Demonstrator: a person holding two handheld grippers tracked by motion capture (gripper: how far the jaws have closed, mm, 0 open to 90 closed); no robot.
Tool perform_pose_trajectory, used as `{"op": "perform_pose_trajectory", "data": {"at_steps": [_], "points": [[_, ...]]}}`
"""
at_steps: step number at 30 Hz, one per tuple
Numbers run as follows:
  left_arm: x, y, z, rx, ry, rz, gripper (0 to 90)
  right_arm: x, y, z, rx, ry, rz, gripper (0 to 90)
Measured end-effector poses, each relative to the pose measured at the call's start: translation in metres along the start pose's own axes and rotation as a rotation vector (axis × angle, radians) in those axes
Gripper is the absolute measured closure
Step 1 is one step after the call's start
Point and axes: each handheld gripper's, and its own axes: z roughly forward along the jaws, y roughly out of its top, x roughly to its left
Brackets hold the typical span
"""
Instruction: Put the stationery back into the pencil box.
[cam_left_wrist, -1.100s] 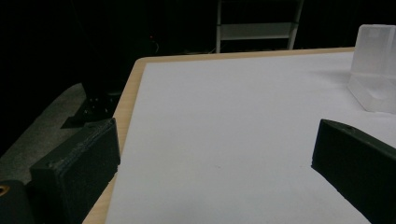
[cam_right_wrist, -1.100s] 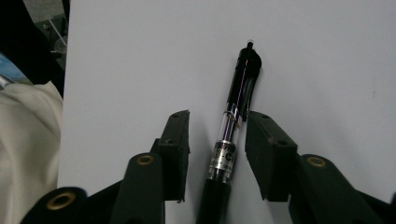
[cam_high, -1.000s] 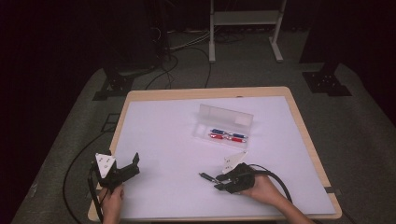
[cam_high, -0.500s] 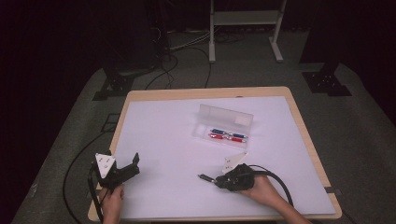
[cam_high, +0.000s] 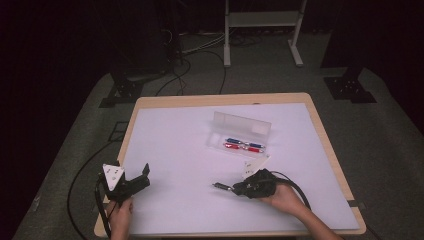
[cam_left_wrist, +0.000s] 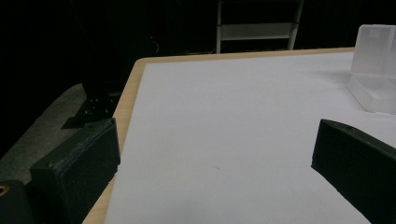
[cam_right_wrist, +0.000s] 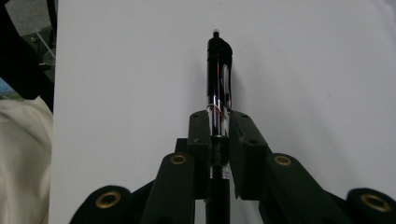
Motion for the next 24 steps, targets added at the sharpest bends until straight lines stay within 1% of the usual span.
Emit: {"op": "perform_pose_trajectory", "data": {"at_steps": [1, 2, 3, 4, 6, 7, 8, 10, 12, 13, 14, 15, 16, 17, 19, 20, 22, 24], "points": [[0.000, 0.000, 0.000, 0.000, 0.000, 0.000, 0.4, 0.000, 0.000, 0.000, 0.000, 0.000, 0.000, 78.6], [0.000, 0.000, 0.000, -0.001, 0.002, 0.002, 0.4, -0.002, 0.001, -0.002, -0.006, -0.001, -0.003, 78.6], [-0.001, 0.000, 0.000, -0.004, 0.003, 0.001, 0.4, -0.007, 0.004, -0.007, -0.012, -0.014, -0.003, 78.6], [-0.001, 0.000, 0.000, -0.004, 0.003, 0.001, 0.4, -0.007, 0.004, -0.007, -0.012, -0.014, -0.003, 78.6], [-0.001, 0.001, 0.000, -0.004, 0.003, -0.004, 0.4, -0.016, 0.009, -0.013, -0.023, -0.024, 0.003, 78.6], [-0.001, 0.001, 0.001, -0.005, 0.002, -0.004, 0.4, -0.016, 0.009, -0.013, -0.023, -0.024, 0.003, 78.6], [-0.002, 0.001, 0.000, -0.005, 0.002, 0.002, 0.4, -0.023, 0.012, -0.017, -0.031, -0.028, 0.010, 78.6], [-0.002, 0.001, 0.000, -0.003, 0.002, 0.003, 0.4, -0.025, 0.013, -0.019, -0.029, -0.033, 0.007, 78.5], [-0.001, 0.000, -0.001, 0.000, 0.006, 0.006, 0.3, -0.031, 0.018, -0.023, -0.039, -0.035, 0.008, 78.6], [-0.001, 0.000, -0.002, -0.001, 0.007, 0.001, 0.4, -0.034, 0.020, -0.024, -0.040, -0.038, 0.007, 78.6], [0.000, -0.001, -0.003, -0.005, 0.010, -0.001, 0.4, -0.040, 0.024, -0.026, -0.041, -0.044, 0.001, 78.5], [0.000, -0.001, -0.003, -0.005, 0.010, -0.001, 0.3, -0.040, 0.024, -0.026, -0.041, -0.044, 0.001, 78.5], [0.001, -0.001, -0.005, -0.006, 0.016, 0.002, 0.4, -0.047, 0.029, -0.029, -0.042, -0.048, -0.002, 78.5], [0.002, -0.001, -0.005, -0.008, 0.020, 0.000, 0.4, -0.047, 0.029, -0.029, -0.042, -0.048, -0.002, 78.5], [0.003, -0.001, -0.006, -0.005, 0.018, -0.004, 0.4, -0.053, 0.033, -0.030, -0.048, -0.045, -0.003, 78.5], [0.004, -0.002, -0.007, -0.005, 0.019, -0.006, 0.4, -0.059, 0.037, -0.030, -0.037, -0.050, -0.020, 78.6], [0.005, -0.002, -0.008, -0.009, 0.023, -0.006, 0.4, -0.062, 0.038, -0.030, -0.038, -0.049, -0.019, 78.6], [0.005, -0.003, -0.009, -0.010, 0.022, -0.010, 0.4, -0.070, 0.043, -0.031, -0.036, -0.055, -0.016, 78.5]]}}
